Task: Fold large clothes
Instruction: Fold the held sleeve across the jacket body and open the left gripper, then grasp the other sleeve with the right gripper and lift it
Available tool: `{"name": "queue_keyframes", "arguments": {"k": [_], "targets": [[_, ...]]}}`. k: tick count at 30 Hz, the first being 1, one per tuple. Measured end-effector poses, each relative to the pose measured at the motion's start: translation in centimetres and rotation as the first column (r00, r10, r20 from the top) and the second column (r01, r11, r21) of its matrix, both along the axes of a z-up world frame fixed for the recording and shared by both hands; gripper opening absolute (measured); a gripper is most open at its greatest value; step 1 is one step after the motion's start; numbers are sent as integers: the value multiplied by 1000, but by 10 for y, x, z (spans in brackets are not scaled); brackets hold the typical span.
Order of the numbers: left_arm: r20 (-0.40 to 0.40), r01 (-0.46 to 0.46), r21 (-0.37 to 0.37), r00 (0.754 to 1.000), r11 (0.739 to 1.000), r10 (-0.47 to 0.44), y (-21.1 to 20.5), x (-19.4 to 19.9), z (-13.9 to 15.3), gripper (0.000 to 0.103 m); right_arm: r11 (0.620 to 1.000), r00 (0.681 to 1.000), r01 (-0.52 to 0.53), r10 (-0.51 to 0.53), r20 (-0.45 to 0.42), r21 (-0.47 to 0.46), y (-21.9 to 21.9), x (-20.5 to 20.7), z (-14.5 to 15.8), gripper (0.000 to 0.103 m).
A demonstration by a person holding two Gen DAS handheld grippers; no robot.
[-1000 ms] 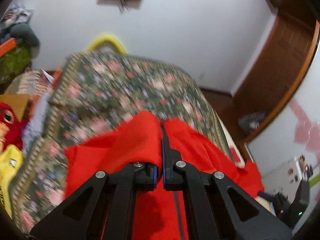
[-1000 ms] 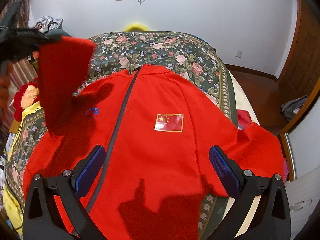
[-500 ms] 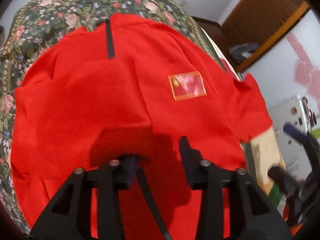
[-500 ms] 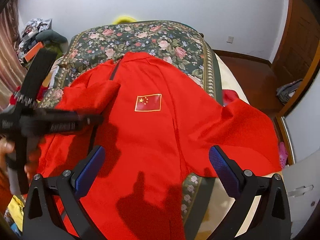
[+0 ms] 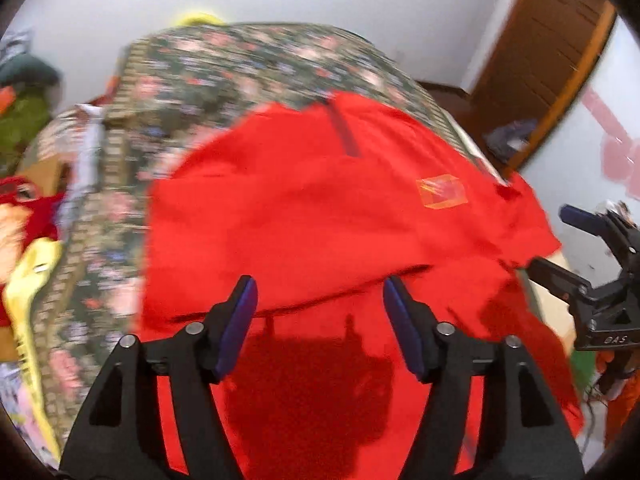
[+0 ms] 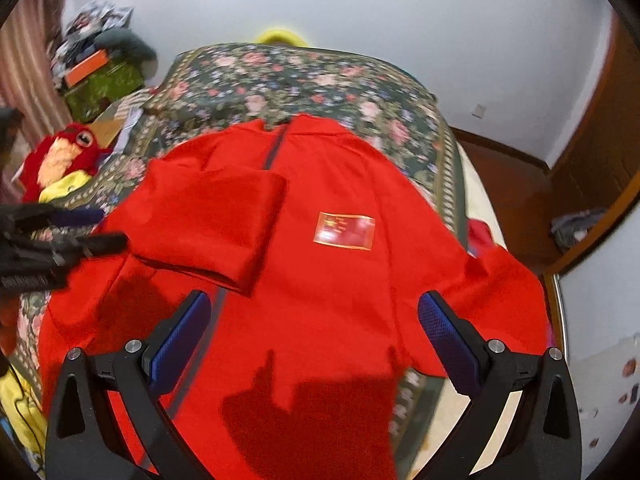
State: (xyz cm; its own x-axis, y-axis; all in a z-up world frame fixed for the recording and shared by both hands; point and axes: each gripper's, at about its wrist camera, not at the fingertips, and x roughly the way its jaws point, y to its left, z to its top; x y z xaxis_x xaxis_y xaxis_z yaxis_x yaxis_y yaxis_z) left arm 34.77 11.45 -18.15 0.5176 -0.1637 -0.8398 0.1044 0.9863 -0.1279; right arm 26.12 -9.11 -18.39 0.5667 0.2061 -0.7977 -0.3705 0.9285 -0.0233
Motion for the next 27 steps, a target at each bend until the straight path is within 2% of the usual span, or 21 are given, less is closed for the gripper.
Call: {"name": "queue_keyframes", "arguments": {"k": [4,8,13,18,23,27], "targets": [[33,-114,70,993,991,111,57,-15,-5,65,995,996,-86,86,-5,-54,45,2,-11,103],[9,-186,59,983,981,186,101,-30,-25,65,981,985,-170,169,-19,-96,87,4,-26,103],[-31,-249,64,968,966,251,135,-43,-55,65,954,963,-269,262,-65,-132,137,13,-54,103],[-62,-257,77,963,963,262,145,-46,-84,65,931,943,-328,313,-109,-161,168,23,-81,101],[-74,-222,107,970,969,231,142,-36,-103,65,930,938,-329,302,-170,-163,182,36,-103,78],[-108,-187,124,974,974,201,137,-18,-122,65,928,938,-332,306,-162,-168,189,38,-108,75]]}}
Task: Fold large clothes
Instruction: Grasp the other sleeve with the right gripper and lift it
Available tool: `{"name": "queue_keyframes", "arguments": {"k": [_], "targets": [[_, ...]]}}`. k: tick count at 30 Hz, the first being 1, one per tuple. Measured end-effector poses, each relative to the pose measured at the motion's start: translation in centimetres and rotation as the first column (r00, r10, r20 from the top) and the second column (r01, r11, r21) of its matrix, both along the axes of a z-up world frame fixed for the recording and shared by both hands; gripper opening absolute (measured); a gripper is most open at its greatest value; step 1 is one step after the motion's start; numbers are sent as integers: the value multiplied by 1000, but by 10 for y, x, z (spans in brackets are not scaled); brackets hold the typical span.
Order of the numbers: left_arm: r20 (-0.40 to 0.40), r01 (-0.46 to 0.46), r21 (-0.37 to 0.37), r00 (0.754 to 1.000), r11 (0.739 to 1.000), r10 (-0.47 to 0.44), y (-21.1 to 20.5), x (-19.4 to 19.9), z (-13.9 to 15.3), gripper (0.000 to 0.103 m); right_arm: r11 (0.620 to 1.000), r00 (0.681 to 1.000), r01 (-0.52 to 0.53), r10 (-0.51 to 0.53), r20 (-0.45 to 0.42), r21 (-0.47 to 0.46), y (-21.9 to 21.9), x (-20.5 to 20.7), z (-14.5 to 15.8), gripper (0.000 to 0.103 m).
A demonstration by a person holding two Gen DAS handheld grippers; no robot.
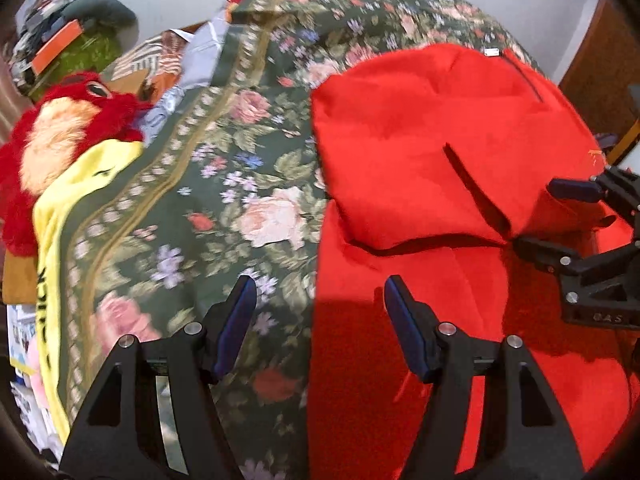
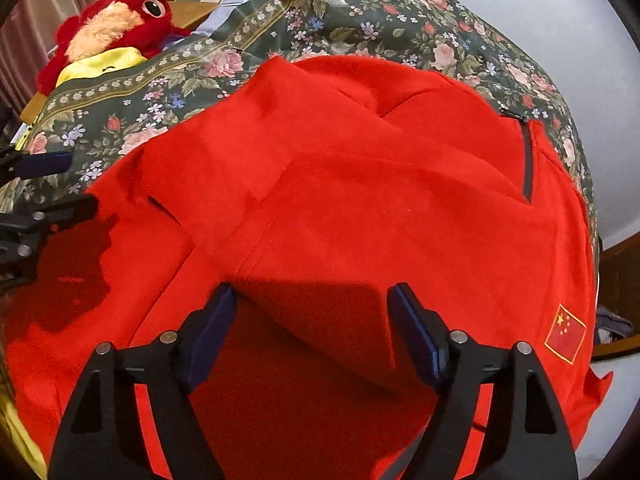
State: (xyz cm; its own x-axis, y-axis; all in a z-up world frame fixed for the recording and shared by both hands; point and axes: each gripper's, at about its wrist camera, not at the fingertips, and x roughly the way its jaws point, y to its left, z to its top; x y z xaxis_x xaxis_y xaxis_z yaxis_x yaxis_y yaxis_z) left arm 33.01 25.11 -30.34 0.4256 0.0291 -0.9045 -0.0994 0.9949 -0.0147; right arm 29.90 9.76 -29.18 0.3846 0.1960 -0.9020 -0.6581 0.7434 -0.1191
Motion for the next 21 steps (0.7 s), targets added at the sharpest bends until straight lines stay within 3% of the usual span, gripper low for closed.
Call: {"name": "queue_keyframes", "arguments": {"k": [3,6,7,8,11,15,21], "targets": [[-22,2,6,1000,1000,-2,-4,12,-11,65,1000,1000,-19,19,23,3,7,-1,-1,58],[-36,-14,12,999,1000,14,-4,24,-22,65,1000,999,-21,20,37,20,11,0,2,34],[-35,-22,18,999,1000,22,-4,28,-24,67,999,999,-21,20,41,30,10,0,4,18],[-36,-29,26,999,999,30,-4,32,-27,70,999,999,-13,11,42,45,9,1,7,10],[-37,-48,46,998,998,50,-2,40,-31,76,994,997,28,-35,67,103,-3,1,21,8],[-17,-110,40,994,993,111,7,43,-31,77,975,985,99,-124,117,198,-36,1,56,8],[30,-219,23,975,975,219,27,37,-22,79,899,936,259,-324,138,354,-111,9,106,8]]}}
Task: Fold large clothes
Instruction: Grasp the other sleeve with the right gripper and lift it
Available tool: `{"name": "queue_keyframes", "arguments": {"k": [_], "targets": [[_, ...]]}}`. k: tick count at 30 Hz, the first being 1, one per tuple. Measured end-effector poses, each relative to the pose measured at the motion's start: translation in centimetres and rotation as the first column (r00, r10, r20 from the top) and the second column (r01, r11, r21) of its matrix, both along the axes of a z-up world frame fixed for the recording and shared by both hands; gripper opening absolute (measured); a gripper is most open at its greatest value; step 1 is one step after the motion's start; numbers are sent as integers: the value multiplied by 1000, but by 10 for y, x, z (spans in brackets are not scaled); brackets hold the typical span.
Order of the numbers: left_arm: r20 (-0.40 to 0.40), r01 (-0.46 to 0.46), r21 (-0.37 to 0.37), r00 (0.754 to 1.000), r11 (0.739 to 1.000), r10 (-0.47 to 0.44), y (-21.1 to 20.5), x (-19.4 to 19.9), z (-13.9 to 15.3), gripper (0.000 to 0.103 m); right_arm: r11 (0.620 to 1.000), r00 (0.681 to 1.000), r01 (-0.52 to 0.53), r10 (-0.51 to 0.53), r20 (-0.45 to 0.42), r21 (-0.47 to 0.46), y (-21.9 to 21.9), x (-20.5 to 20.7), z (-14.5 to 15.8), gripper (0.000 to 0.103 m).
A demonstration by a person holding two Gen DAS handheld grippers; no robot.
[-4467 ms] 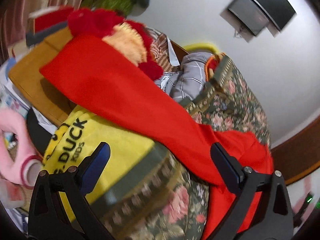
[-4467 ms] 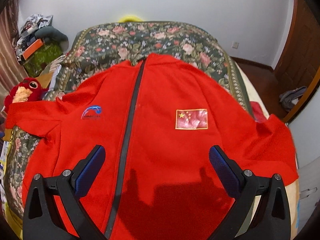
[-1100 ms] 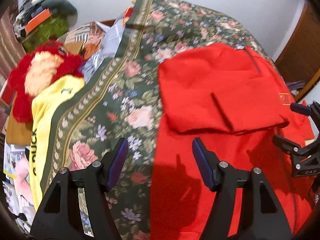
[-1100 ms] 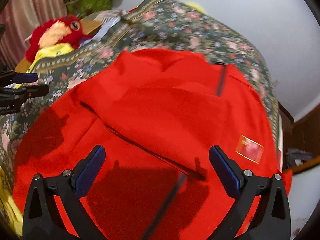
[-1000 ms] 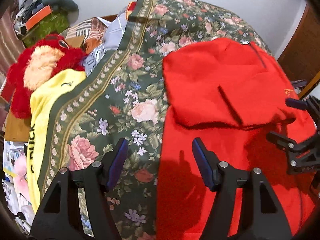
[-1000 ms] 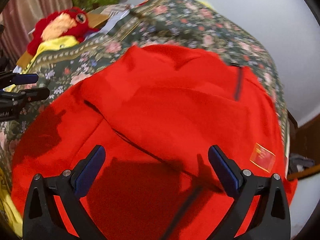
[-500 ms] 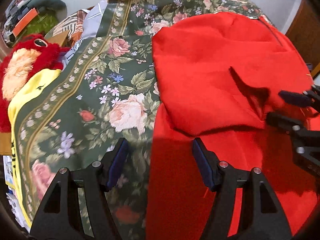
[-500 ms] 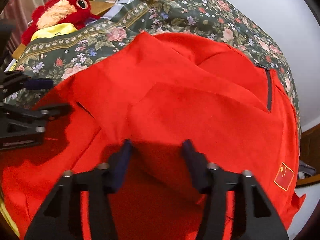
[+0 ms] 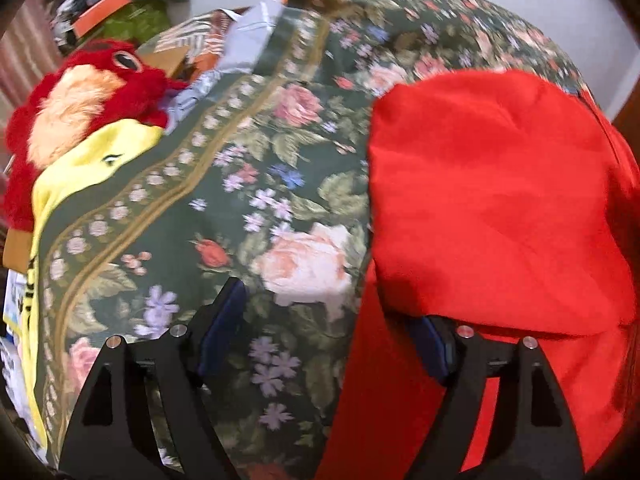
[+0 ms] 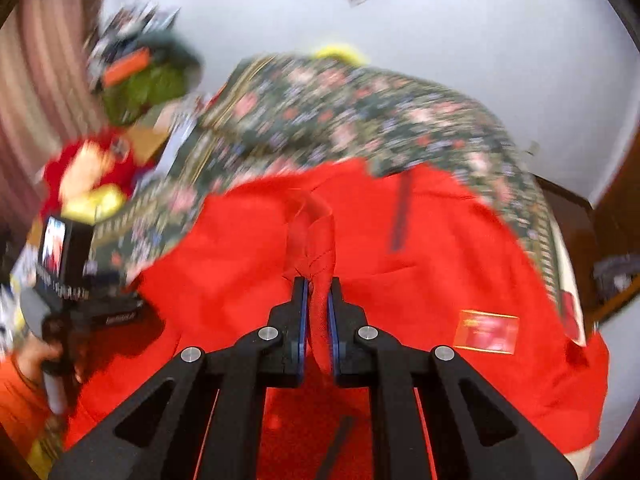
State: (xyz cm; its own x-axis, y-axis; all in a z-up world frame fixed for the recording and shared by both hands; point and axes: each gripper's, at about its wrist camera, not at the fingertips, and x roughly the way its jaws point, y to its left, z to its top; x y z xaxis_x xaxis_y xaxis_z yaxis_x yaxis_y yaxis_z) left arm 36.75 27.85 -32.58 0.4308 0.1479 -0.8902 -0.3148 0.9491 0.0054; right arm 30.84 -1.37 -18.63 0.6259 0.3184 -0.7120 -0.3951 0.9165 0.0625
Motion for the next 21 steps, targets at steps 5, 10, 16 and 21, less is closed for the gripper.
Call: {"name": "queue_keyframes", "arguments": {"k": [5,10,16,21], "targets": [[-1,-29,13,1000,1000,29,3,-3,5,79,987,990,142,-143,10,74,-62,-5,14,8],[-18,-48,26,999,999,48,2,-4,2,79,965,970,238,-231,-75,109,-110,-9,-3,8],[-37,-77,40,996,996,79,2,-5,0,80,944,937,311,-286,-200,111,-151,-19,-38,8],[-70,-70,75,995,995,75,-6,-5,1,80,944,913,314,-272,-304,100,-171,-31,-67,8]]}}
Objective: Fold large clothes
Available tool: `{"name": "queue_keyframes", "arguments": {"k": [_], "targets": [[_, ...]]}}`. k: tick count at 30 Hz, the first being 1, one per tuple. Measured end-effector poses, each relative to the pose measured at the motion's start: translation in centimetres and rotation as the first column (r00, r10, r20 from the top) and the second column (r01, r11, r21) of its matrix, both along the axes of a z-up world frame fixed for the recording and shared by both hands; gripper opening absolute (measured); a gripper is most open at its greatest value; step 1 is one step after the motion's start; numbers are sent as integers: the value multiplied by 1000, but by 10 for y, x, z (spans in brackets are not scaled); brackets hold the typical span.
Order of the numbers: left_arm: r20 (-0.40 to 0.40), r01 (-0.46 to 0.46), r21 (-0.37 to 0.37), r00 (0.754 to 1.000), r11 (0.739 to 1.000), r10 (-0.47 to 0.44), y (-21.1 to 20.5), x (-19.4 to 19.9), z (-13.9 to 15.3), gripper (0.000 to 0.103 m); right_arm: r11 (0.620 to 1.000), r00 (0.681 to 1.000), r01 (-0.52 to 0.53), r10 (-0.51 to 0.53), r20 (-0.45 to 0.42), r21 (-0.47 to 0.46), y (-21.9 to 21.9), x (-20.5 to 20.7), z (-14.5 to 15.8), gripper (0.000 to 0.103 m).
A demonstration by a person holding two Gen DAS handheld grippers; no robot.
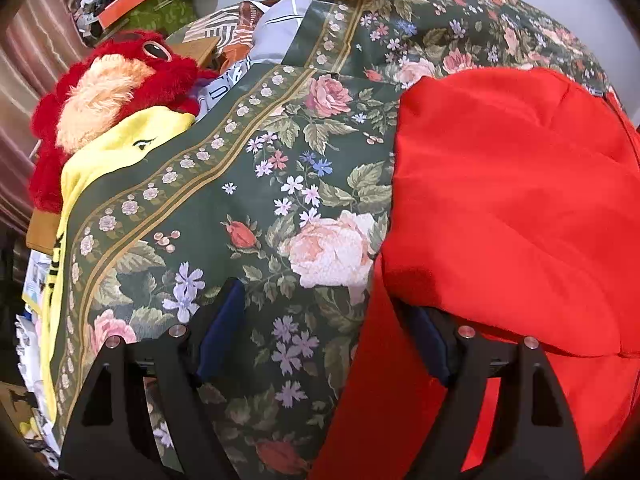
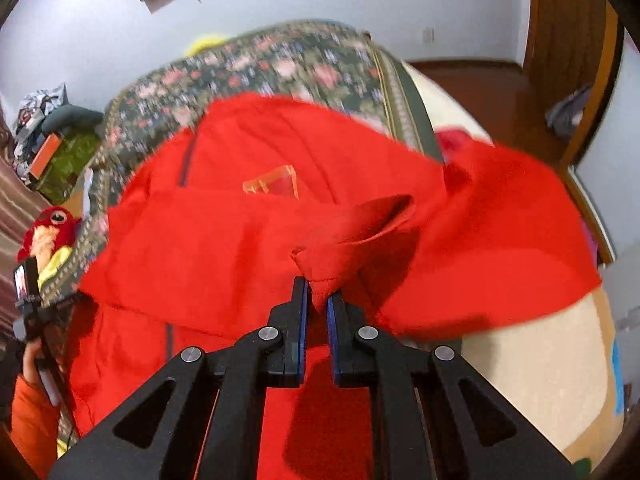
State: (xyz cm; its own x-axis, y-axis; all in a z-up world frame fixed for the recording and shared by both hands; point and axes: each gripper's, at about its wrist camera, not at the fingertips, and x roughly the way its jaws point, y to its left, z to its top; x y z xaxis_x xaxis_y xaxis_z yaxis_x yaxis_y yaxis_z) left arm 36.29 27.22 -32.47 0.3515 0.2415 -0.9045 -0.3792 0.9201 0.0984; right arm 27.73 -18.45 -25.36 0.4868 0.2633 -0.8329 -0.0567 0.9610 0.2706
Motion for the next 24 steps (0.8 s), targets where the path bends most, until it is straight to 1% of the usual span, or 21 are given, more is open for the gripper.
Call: {"name": "queue_keyframes", "arguments": {"k": [2,4,6,8,11,14,18,22,24], "targets": [[-14,8,6,1000,1000,-8,-3,-1,2,79,1000,999,-6,7,-38,18,-5,-4,-8,9],[-24,19,10,1000,1000,-18,-6,-4,6,79,1000,997,-12,13,-71,10,-8,-8,-13,13],[-26,30,15,999,999,-30,-9,-9,13,79,1000,995,-11,10,-97,-9,-10,-9,-16,21],[-22,40,16,999,999,-40,-13,-14,21,79,1000,994,-12,11,-113,-15,-13,-11,-15,38],[-7,56,14,998,998,-56,-19,-23,37,79,1000,995,-12,11,-100,-9,-20,-18,-8,49],[22,78,12,997,997,-78,-29,-30,57,79,1000,996,-15,15,-83,-3,-26,-23,2,52],[78,114,18,990,993,-115,-49,-38,90,79,1000,999,-7,8,-33,16,-41,-29,23,53],[152,170,26,973,985,-172,-78,-43,126,79,998,999,25,-27,36,53,-61,-34,48,55],[192,209,27,959,978,-210,-98,-45,145,80,997,997,47,-51,63,66,-72,-36,58,57]]}}
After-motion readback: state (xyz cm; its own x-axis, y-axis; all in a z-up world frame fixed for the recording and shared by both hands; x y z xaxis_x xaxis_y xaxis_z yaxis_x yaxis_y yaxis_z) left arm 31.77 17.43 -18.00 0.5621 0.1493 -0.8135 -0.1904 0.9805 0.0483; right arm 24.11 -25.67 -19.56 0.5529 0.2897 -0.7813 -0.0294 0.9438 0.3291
